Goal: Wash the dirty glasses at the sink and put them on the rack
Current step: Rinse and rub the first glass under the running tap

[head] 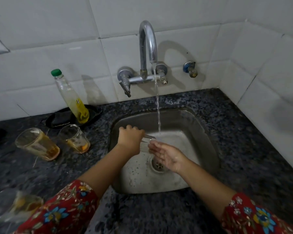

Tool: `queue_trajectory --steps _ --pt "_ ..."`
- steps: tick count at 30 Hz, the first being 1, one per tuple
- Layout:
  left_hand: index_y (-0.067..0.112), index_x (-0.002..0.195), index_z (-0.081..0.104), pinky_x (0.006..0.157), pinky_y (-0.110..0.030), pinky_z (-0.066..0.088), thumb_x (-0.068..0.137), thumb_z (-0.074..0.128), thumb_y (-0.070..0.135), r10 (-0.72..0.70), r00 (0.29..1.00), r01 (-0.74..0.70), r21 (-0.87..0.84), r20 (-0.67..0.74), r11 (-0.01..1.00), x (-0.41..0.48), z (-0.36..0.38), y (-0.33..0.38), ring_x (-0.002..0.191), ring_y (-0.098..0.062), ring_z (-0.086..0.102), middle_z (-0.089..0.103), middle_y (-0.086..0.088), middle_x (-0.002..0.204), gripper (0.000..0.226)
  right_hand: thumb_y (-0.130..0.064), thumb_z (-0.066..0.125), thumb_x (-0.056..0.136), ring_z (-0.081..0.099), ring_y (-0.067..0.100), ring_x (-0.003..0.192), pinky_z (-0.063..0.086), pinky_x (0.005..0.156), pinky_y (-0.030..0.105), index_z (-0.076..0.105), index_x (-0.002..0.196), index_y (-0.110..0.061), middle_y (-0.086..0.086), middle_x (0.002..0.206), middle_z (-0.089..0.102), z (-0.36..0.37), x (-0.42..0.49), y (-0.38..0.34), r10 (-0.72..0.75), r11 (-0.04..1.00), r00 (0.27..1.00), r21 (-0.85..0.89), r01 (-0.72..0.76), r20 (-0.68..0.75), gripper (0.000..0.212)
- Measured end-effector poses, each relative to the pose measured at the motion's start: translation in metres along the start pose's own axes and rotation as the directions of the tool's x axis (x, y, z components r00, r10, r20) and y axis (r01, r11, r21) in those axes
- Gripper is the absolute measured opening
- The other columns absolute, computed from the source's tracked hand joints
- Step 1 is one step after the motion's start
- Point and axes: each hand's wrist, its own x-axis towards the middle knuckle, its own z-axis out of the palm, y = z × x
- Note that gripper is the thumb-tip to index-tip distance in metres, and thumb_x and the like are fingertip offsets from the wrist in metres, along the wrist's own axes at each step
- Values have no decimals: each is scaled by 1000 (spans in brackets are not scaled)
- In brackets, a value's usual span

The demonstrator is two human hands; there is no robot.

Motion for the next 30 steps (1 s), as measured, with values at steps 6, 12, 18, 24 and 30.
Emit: queue_trajectory --steps 6,12,18,24,30 --pt "20 85 62 59 -21 49 66 80 -1 165 972 104 -934 168 341 22 4 -9 74 -12 62 64 4 79 33 -31 34 101 64 11 91 43 96 28 66 98 -12 -1 92 71 -17 8 -18 -688 276 676 -765 581 265 37" --pt "11 102 65 76 -39 59 56 80 9 93 978 180 -981 187 76 51 8 18 84 -21 68 69 -6 94 49 -35 31 98 59 27 74 47 68 40 56 80 -5 11 78 61 -25 24 -66 -737 -27 576 -867 498 354 42" --pt "21 99 56 72 -38 57 62 80 20 -307 944 36 -882 -125 471 49 11 41 82 -16 66 68 4 90 44 -33 39 100 66 31 90 50 73 35 61 104 -13 11 96 70 10 35 -91 -620 23 782 -995 101 65 30" --pt "2 105 63 84 -39 55 62 77 1 122 989 -77 -995 -83 -56 49 11 13 93 -20 68 70 -12 99 46 -32 37 95 58 23 69 46 71 34 55 88 -15 5 75 65 -16 28 -100 -583 -263 492 -723 639 647 26" --pt "12 107 62 85 -46 57 60 79 18 -40 999 -12 -999 -13 39 51 -3 28 91 -21 69 72 -3 97 50 -38 29 98 57 25 62 48 62 40 54 78 -9 9 67 62 -14 33 -94 -764 -191 474 -854 483 439 43"
